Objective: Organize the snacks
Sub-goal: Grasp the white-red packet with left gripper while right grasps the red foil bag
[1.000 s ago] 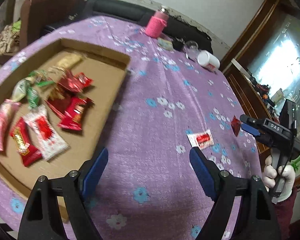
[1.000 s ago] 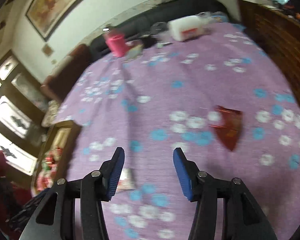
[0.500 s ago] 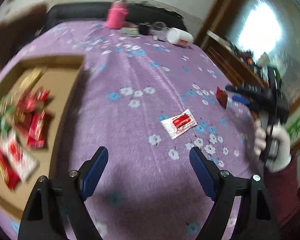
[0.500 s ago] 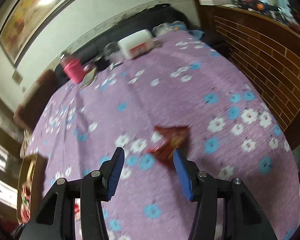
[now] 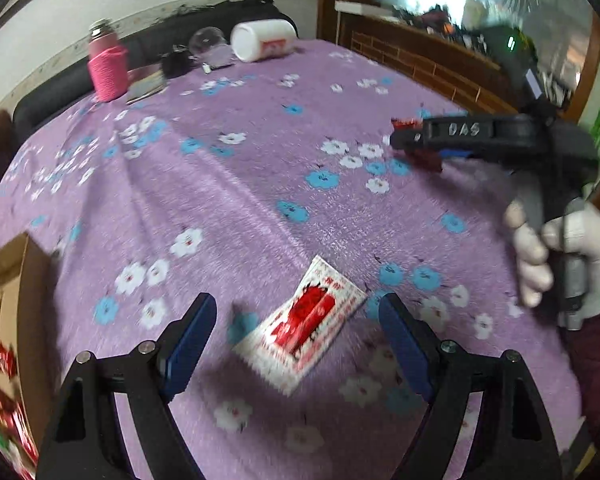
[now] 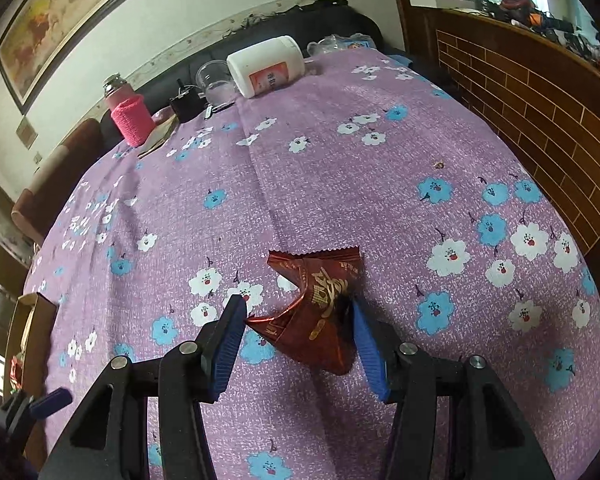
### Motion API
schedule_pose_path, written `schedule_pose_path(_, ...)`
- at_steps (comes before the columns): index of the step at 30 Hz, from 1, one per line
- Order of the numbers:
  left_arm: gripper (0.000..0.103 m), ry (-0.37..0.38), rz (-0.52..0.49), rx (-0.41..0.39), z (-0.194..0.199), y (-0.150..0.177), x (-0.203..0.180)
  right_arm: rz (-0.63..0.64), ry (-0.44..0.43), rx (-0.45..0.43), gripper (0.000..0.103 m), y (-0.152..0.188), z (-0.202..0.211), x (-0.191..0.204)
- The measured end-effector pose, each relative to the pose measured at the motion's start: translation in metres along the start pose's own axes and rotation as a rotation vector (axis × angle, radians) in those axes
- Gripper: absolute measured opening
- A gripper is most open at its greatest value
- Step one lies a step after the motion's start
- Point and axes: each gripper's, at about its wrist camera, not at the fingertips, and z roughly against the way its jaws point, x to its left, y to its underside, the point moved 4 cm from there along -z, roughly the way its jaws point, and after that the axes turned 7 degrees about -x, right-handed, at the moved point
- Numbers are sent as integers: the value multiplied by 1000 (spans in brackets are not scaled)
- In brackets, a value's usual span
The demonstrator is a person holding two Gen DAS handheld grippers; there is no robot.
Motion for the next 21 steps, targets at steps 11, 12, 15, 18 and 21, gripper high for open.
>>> schedule_pose_path(11,28,16,21,-3,-5,4,5,9,31,-24,44,2,2,0)
schedule_pose_path(12,28,14,33,-6,-4,4,8,-1,24,-30,43,2,3,-1)
schedule_pose_path(15,28,27,103,-32,7,4,20,-26,-18,-54,39,1,7,-1)
schedule_pose_path(18,28,51,199,-86,32,5,38,-27,-34,-83,37,1,12,3)
schedule_pose_path(21,29,49,264,-139,60,10,52,-6,-38,-116,36,1,18,11)
